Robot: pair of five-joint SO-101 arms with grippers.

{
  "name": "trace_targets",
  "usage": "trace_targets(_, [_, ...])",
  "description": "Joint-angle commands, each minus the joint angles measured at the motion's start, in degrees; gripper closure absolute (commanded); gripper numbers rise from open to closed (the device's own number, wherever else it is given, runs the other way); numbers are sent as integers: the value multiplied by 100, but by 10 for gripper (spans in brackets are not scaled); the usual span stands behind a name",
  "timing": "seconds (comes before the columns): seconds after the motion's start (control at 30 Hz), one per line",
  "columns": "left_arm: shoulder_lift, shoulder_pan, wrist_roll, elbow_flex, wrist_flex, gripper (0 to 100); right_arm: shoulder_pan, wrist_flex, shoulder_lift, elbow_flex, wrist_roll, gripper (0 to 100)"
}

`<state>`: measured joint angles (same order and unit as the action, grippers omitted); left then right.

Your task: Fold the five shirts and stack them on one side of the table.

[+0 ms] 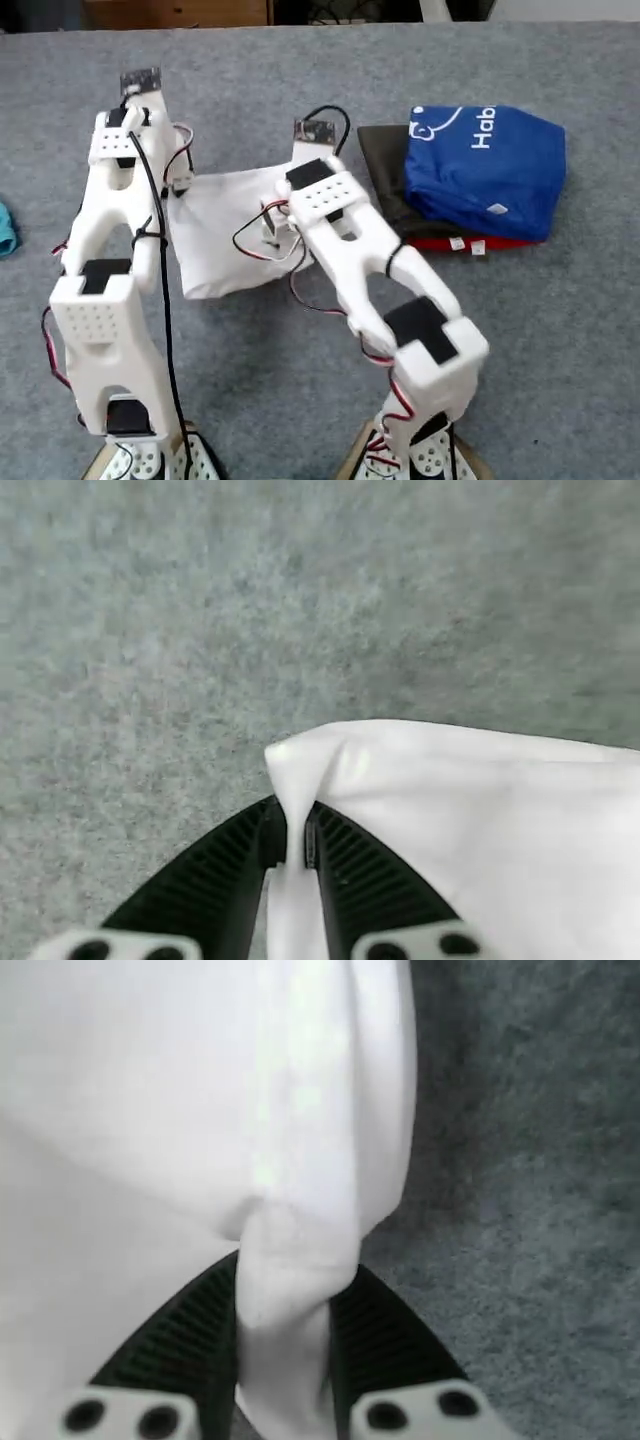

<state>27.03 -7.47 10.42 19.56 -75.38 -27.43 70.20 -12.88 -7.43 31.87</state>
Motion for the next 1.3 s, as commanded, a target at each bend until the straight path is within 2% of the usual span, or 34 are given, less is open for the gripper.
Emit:
trace_targets(0.0, [-862,136,-35,374,-44,973,316,220,804,92,-193,986])
trace_targets(0.33, [-1451,954,193,514,114,973,1477,422,2141,110,-747,986])
trace_targets(0.67, [-1099,1851,651,2044,202,972,2602,273,3477,92,-1547,985])
trace_targets(1.03, [862,2941,703,4013,1336,972,4167,-404,4022,31,-2418,984])
trace_targets(1.13, [1495,3125,703,4549,1705,972,4396,-448,4022,-224,-2690,984])
trace_targets(1.27, [2303,3292,703,5218,2154,972,4809,-1046,4022,-901,-2822,984])
